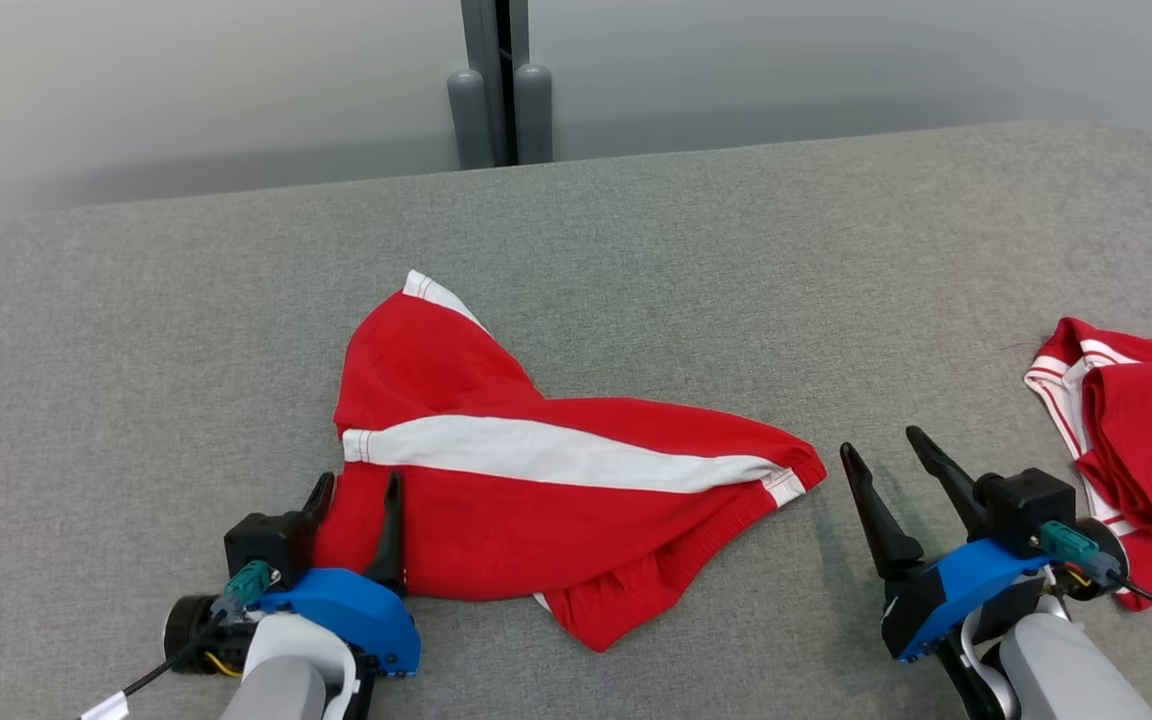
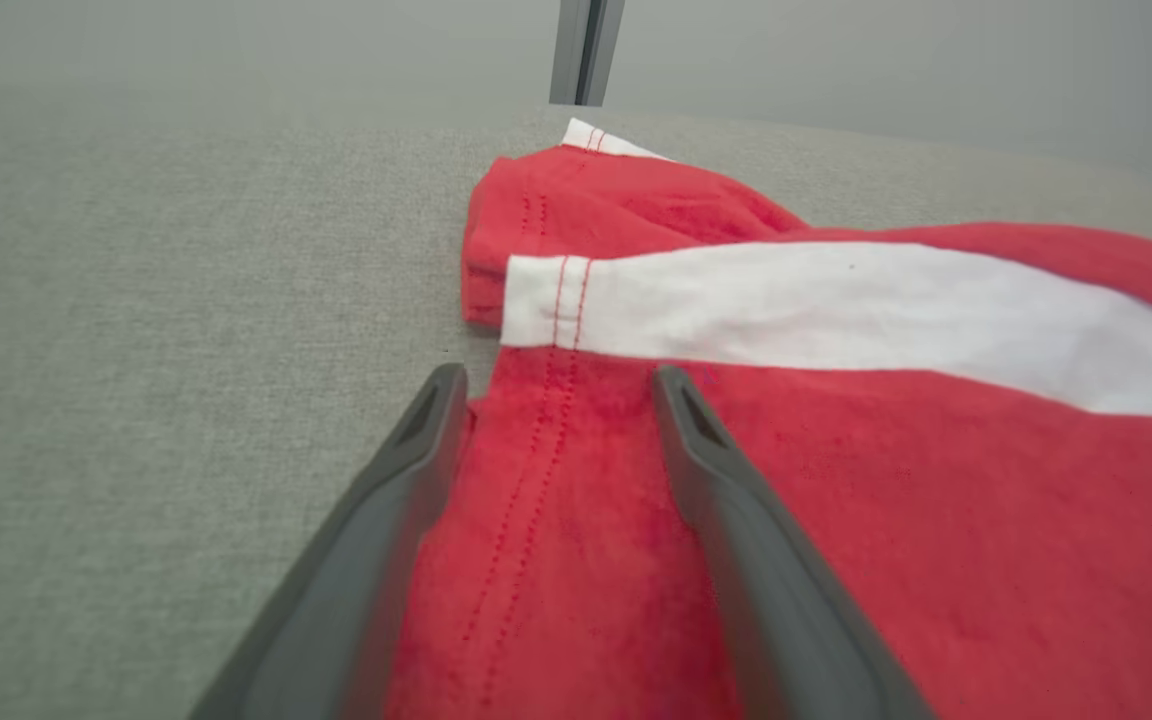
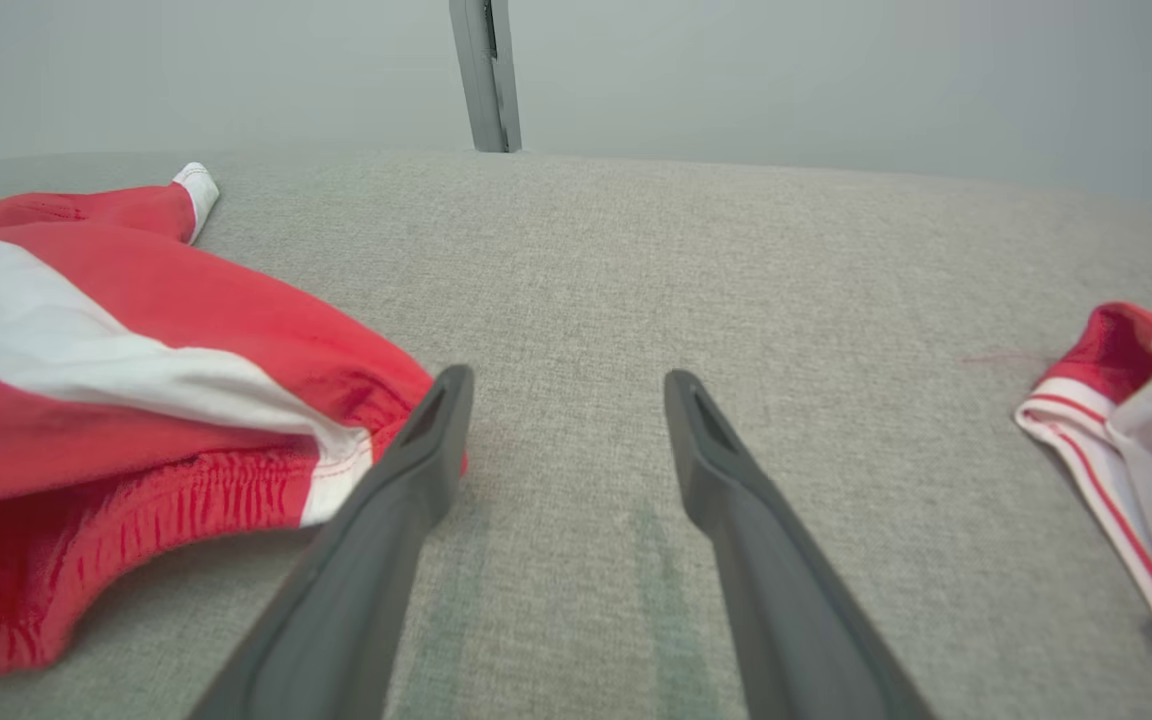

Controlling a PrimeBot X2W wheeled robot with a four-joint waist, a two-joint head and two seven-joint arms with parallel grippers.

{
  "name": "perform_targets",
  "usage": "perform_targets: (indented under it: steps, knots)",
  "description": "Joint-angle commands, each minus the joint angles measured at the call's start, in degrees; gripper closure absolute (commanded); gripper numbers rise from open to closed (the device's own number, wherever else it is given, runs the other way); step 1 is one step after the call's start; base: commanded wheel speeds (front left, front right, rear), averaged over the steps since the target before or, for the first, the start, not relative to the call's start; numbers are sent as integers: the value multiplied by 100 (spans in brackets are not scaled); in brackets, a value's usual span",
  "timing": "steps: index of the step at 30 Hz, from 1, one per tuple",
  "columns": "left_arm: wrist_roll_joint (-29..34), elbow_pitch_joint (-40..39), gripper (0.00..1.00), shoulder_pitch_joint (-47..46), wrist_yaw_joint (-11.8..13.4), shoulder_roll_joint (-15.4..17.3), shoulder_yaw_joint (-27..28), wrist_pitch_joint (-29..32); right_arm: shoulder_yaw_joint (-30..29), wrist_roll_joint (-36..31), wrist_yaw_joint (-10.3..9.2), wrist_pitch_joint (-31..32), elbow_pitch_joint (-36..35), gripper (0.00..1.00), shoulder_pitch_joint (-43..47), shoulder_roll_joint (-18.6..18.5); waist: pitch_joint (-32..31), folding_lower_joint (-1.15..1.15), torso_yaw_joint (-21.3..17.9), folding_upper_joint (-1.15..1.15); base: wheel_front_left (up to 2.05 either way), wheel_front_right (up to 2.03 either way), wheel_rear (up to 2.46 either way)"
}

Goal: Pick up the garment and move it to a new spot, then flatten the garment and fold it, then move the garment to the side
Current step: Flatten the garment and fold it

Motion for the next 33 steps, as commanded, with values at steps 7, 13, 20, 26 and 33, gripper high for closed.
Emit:
perform_targets:
  steps: [7,13,20,26,33]
  knots:
    - [-320,611,100,-182,-74,4,-227,-15,-115,-53,-1,-2,-73,0,168,71,-39,-1,31,0,0,0,0]
    - [-464,746,100,-85,-74,8,-288,-15,-144,-9,-1,-1,-101,0,239,126,-171,-1,151,0,0,0,0]
    - [-425,728,100,179,17,8,-180,-15,-153,36,-1,-1,-95,0,355,149,-387,-1,300,0,0,0,0]
    - [-360,393,100,601,166,7,35,-15,-94,82,0,-1,-130,0,503,198,-626,-1,388,0,0,0,0]
    - [-181,-275,100,1235,349,9,241,-15,29,169,-1,-2,-210,0,800,291,-910,-1,514,0,0,0,0]
